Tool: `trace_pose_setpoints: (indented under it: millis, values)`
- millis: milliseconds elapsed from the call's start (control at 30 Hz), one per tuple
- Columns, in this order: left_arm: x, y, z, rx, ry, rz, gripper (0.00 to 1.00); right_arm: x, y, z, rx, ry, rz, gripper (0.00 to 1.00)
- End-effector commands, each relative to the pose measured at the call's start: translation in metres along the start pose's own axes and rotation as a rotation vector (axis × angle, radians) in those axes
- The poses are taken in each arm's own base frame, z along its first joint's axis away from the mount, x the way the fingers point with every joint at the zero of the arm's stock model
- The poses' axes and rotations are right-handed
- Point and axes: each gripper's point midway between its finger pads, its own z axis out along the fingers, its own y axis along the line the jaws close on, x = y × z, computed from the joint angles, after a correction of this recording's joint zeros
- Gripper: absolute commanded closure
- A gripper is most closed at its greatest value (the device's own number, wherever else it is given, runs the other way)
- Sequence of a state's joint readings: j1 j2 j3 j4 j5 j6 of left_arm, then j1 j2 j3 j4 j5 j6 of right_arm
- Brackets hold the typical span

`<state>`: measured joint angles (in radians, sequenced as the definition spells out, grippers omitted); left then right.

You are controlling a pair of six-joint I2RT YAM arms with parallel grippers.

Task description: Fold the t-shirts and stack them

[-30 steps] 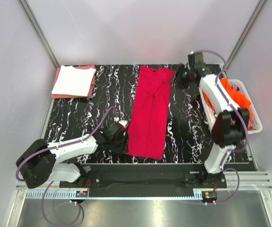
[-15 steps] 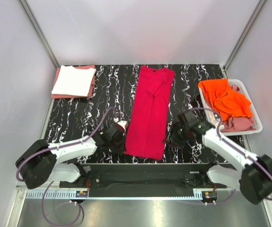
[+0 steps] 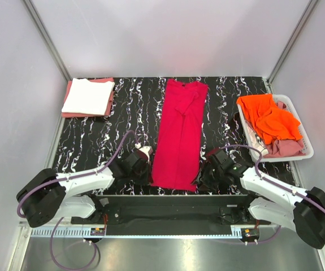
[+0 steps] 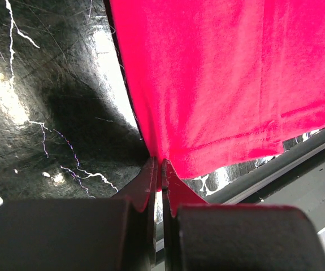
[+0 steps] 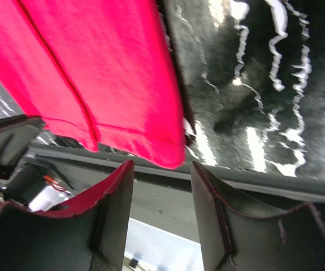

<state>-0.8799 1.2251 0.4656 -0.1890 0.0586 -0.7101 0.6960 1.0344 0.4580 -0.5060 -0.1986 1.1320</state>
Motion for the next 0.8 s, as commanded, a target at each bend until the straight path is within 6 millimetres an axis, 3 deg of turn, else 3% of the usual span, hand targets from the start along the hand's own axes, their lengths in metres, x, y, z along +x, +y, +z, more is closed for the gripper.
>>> trace_pose_setpoints:
  millis: [0,433,533,567,633,733,767]
  values:
    - [0.013,0.005,-0.002,-0.012,0.044,-0.004,0.99,-0.010,0.017,0.005,-0.069,-0.052,0.024,0.48]
    - [0.013,0.010,-0.005,-0.046,0.043,-0.003,1.00,0.006,-0.012,0.020,0.061,0.026,-0.003,0.60]
    - [0.012,0.010,-0.007,-0.052,0.042,-0.007,1.00,0.006,-0.020,0.022,0.089,0.020,-0.007,0.70]
    - [0.013,0.009,-0.008,-0.047,0.046,-0.011,1.00,0.005,-0.022,0.023,0.100,0.014,-0.009,0.82]
    - [0.015,0.010,-0.008,-0.048,0.048,-0.016,1.00,0.000,-0.027,0.021,0.126,-0.014,-0.013,0.94]
    - [0.016,0.004,-0.008,-0.021,0.051,-0.014,0.98,-0.002,-0.033,0.013,0.146,-0.041,-0.018,1.00]
    - [0.019,-0.002,-0.009,0.011,0.064,-0.007,0.89,-0.003,-0.032,0.012,0.139,-0.048,-0.023,1.00]
